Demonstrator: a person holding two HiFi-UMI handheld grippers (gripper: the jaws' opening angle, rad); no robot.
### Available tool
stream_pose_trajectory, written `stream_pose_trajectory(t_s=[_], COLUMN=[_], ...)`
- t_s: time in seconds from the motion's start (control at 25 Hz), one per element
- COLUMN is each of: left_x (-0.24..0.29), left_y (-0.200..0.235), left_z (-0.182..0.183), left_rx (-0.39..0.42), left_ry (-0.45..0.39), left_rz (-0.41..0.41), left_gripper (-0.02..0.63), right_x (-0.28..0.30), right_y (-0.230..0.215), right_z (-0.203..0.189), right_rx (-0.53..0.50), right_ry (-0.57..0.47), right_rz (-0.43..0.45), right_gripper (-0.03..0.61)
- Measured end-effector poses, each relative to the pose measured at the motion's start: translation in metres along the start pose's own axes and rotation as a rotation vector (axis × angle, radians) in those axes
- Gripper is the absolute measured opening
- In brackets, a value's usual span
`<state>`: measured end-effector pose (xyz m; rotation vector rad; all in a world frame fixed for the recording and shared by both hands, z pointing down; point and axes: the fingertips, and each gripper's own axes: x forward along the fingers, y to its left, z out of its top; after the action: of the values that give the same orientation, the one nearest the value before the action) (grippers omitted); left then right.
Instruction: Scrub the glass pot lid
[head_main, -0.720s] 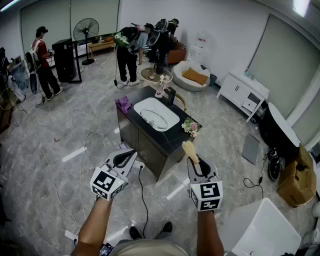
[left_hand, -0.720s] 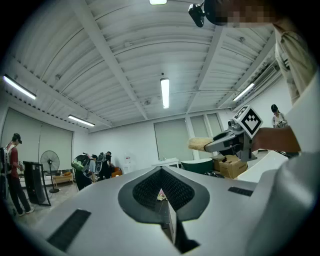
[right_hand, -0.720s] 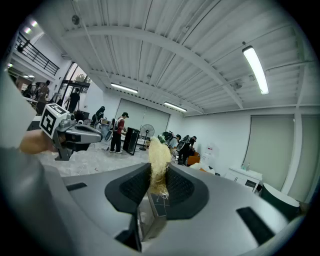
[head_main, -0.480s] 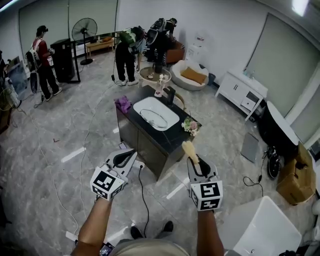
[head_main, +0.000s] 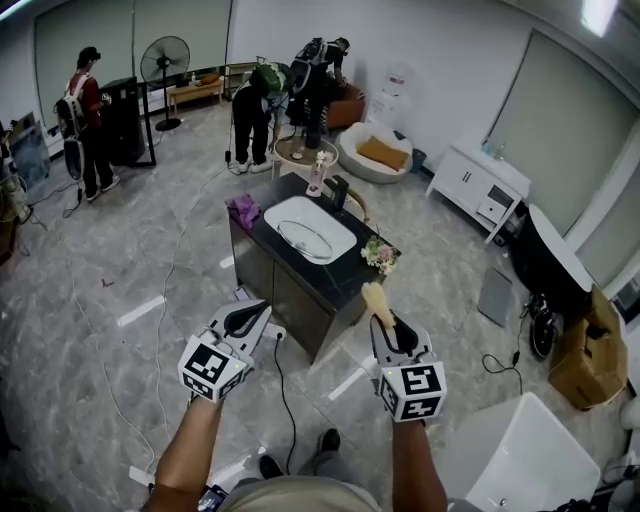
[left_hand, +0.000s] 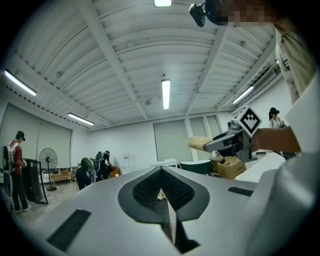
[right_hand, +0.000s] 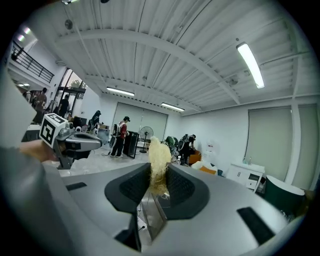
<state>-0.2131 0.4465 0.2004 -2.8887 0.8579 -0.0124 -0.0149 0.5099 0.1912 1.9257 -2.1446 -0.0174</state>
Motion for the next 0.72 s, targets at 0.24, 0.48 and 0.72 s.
stream_pose_trajectory(t_s=[0.24,0.48,0.72], left_x=[0.018,0.044,0.098], left_y=[0.015,0.035,0.060], left_z=[-0.023,-0.032,-0.042], left_rx=[-0.021,-0.004,0.002], left_ry=[0.035,0.080,0.118], left_rz=[0.020,0.076,0.128], left_gripper=[0.014,0.014,0.014], right_x=[0.034,0.086,0.151], right_y=[-0.013,-0.039,-0.076], right_z=[-0.007,-0.017,-0.024], right_rx=[0.045,0.075,0.088], right_ry=[-0.018,-0.019,-0.012], right_rz=[0.039,0.091,0.159], right_gripper=[0.109,0.107,0.107])
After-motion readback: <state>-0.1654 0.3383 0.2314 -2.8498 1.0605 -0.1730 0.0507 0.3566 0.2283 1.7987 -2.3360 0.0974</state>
